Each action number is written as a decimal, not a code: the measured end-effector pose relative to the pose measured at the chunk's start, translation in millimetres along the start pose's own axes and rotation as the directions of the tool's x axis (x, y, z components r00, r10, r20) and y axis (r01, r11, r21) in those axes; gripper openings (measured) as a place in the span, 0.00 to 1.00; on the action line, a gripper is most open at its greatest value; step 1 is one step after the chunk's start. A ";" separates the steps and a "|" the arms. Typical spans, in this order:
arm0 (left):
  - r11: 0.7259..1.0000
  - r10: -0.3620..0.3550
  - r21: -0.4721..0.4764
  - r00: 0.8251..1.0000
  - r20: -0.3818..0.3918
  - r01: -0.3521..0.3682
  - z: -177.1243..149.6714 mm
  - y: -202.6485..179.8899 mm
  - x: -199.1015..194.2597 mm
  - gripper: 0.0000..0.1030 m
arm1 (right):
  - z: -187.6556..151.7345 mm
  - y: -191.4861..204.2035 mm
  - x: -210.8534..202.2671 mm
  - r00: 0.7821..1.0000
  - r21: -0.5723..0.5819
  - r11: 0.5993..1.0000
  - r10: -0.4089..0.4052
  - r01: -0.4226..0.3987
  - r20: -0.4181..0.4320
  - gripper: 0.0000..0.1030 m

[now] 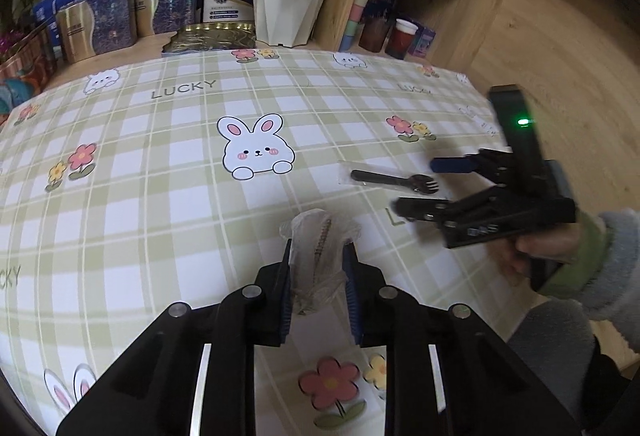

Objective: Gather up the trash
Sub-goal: 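Grasp the clear wrapper with the left gripper while the right grasps the wrapped black fork, then drop the clear wrapper into the bin with the left gripper while the right lowers the fork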

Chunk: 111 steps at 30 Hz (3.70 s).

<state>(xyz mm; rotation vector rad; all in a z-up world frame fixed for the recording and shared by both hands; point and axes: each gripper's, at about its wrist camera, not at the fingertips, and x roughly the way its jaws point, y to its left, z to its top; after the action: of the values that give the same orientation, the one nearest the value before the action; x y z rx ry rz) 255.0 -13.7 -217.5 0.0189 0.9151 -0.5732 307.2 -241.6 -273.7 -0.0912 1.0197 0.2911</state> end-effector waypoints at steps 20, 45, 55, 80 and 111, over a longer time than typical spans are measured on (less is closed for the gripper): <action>1.000 -0.014 0.009 1.000 -0.006 0.014 -47.1 -47.3 -59.3 0.21 | -11.5 28.3 -50.0 0.990 -0.059 0.997 0.065 -0.058 0.125 0.13; 0.968 -0.082 0.219 0.982 -0.170 0.119 -138.3 -136.2 -63.5 0.21 | -112.8 19.3 -183.6 0.959 0.103 0.993 0.024 -0.055 0.283 0.13; 0.971 -0.094 0.175 0.931 -0.353 0.164 -181.1 -123.9 -21.8 0.21 | -150.8 27.4 -193.5 0.955 0.156 0.984 0.041 -0.091 0.294 0.13; 0.997 0.074 0.026 0.997 -0.010 -0.074 -131.9 -84.8 -89.9 0.88 | -189.2 65.6 -175.4 0.974 0.138 0.978 0.132 -0.158 0.182 0.13; 0.959 0.275 0.028 0.949 0.156 -0.282 -105.4 -76.9 -143.4 0.92 | -241.1 119.8 -76.8 0.948 0.178 0.965 0.231 -0.194 -0.220 0.14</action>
<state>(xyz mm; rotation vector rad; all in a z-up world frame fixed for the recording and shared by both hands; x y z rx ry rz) 72.5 13.5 -157.9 0.1459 0.7340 -0.3286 36.9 -192.6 -327.5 0.1295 1.2918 0.4042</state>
